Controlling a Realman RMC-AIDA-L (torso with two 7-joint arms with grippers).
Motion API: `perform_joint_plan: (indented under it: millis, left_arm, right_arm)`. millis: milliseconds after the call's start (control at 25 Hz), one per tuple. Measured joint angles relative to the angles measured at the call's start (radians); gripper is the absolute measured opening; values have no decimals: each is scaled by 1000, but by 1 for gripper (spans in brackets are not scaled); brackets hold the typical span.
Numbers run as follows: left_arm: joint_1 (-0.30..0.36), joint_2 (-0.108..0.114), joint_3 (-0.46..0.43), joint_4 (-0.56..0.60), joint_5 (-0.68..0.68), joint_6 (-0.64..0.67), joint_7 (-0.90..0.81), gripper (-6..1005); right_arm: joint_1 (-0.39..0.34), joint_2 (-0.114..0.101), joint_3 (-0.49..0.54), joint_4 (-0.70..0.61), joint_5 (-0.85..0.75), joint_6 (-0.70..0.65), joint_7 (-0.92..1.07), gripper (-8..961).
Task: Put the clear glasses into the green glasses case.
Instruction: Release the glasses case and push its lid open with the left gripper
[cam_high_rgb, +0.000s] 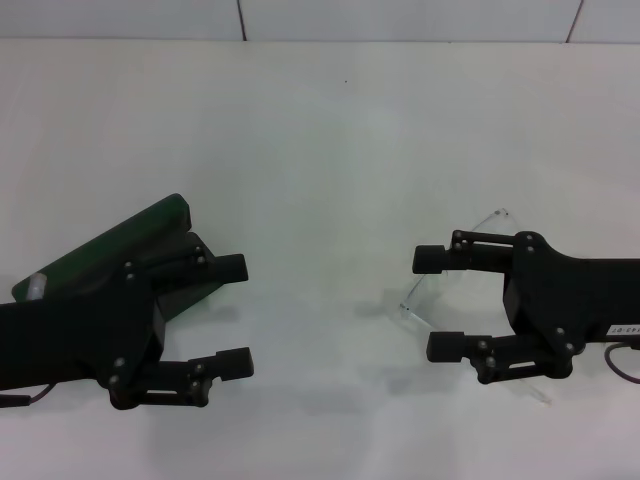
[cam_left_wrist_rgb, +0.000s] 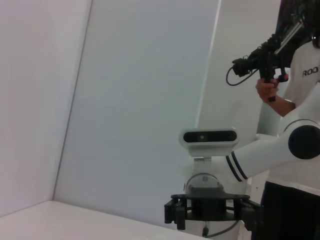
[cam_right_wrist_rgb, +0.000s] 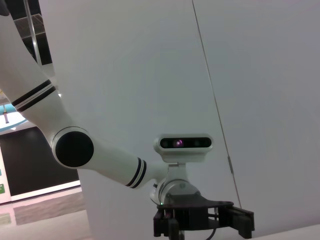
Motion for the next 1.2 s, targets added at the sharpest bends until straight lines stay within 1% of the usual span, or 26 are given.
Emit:
perform_joint_plan:
  millis: [520, 600, 680, 720, 760, 800, 880, 920, 1000, 1040, 1080, 1120, 1160, 1200]
  left_arm:
    - [-5, -4, -15, 0, -2, -2, -16, 837]
    - [-5, -6, -51, 4, -9, -2, -51, 829]
    - [-5, -14, -125, 33, -11, -3, -124, 821]
    - [-4, -20, -161, 67, -11, -11, -174, 817]
    - [-2, -26, -188, 95, -8, -19, -219, 813]
    - [2, -37, -223, 169, -2, -46, -296, 809]
    - [14, -52, -265, 328, 24, -118, -439, 802]
    - [15, -54, -271, 376, 42, -148, -483, 798]
    - [10, -57, -281, 516, 98, -210, -588, 790]
    - [4, -56, -281, 556, 128, -219, -626, 782]
    - [-7, -54, -280, 618, 176, -230, -683, 775]
    - [-25, -51, -277, 688, 259, -237, -761, 767]
    - [-43, -54, -275, 744, 362, -239, -826, 759]
    - [-58, -59, -272, 786, 434, -240, -869, 752]
  right_arm:
    - [-8, 3, 26, 0, 2, 0, 0, 782]
    - [-10, 4, 47, 0, 2, 0, 0, 782]
    - [-16, 1, 70, 4, -1, 0, 0, 782]
    - [-20, -2, 81, 6, -2, 1, 0, 782]
    - [-32, -9, 102, 9, -2, 6, 0, 782]
    - [-38, -11, 108, 9, -2, 12, 0, 782]
    - [-58, -23, 123, 10, -3, 41, 1, 781]
    - [-68, -30, 125, 12, -4, 58, 1, 781]
    - [-83, -36, 128, 22, -5, 78, 1, 781]
    - [-94, -37, 129, 30, -6, 84, 1, 781]
    - [-101, -37, 130, 35, -6, 85, 1, 781]
    - [-110, -37, 130, 37, -6, 84, 1, 781]
    - [-120, -36, 130, 38, -6, 83, 1, 781]
    - [-129, -34, 130, 38, -6, 80, 0, 781]
